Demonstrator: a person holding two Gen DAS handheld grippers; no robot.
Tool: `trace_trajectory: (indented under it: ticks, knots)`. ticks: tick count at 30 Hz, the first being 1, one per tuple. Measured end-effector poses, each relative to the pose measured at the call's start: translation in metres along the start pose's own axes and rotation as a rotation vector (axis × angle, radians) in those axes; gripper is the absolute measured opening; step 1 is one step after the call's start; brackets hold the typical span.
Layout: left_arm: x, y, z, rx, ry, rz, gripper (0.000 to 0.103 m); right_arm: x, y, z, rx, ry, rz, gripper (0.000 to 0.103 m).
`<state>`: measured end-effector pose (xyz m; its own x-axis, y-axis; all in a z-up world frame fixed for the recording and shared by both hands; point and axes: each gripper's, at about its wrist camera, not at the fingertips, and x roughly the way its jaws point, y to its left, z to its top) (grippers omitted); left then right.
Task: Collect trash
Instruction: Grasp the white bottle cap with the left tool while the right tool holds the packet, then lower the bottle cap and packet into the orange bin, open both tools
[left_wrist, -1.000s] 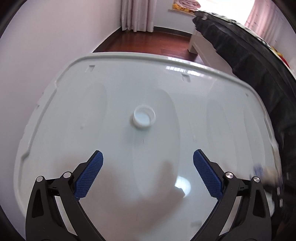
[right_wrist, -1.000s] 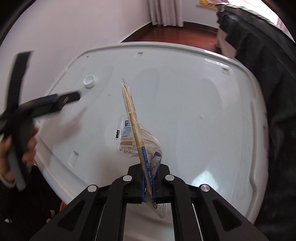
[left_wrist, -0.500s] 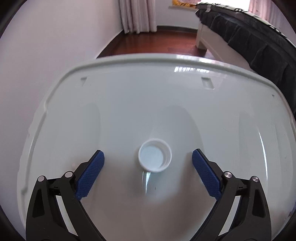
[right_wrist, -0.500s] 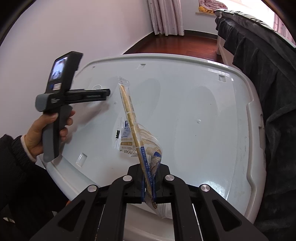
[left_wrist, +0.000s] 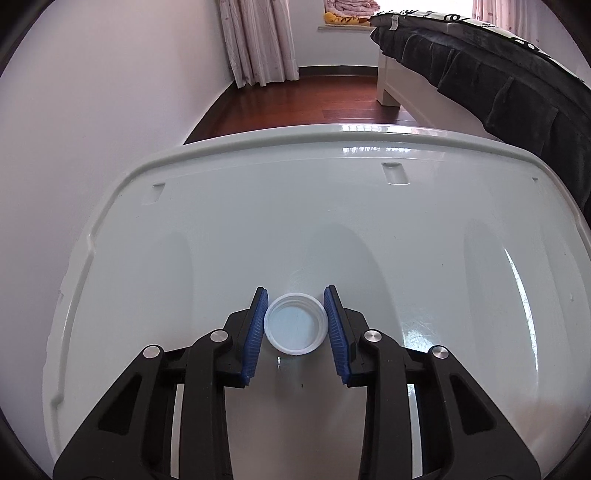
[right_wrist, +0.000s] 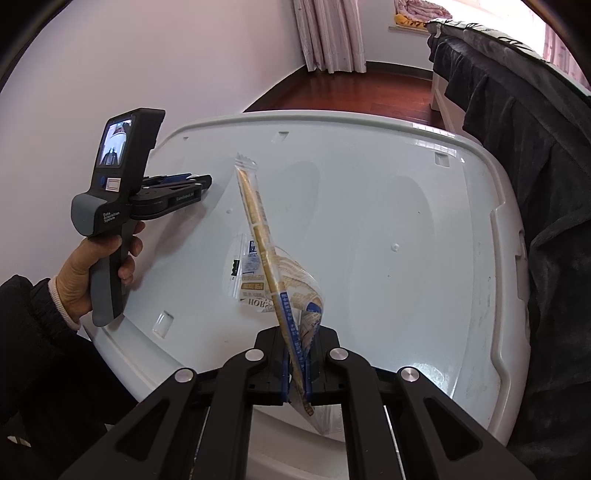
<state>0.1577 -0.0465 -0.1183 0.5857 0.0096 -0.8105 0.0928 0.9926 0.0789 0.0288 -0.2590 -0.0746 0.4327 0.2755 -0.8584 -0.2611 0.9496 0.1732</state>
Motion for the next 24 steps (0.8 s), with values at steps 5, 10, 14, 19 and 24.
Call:
trace_trajectory:
  ticks: [5, 10, 14, 19, 24]
  knots:
    - [-0.002, 0.001, -0.003, -0.016, 0.000, -0.005, 0.031, 0.002, -0.003, 0.001, 0.012, 0.005, -0.001, 0.005]
    - [-0.006, 0.001, -0.007, -0.015, -0.007, 0.000, 0.031, 0.005, -0.004, 0.002, 0.013, 0.010, -0.004, 0.005]
    - [-0.011, 0.003, -0.010, -0.023, -0.007, -0.002, 0.031, 0.006, -0.004, 0.002, 0.015, 0.013, -0.011, 0.005]
    - [-0.025, 0.007, -0.013, -0.048, -0.013, -0.027, 0.031, 0.010, -0.007, 0.002, 0.041, 0.025, -0.019, 0.005]
    - [-0.039, 0.003, -0.022, -0.033, -0.015, -0.032, 0.031, 0.013, -0.009, 0.000, 0.056, 0.044, -0.014, 0.005]
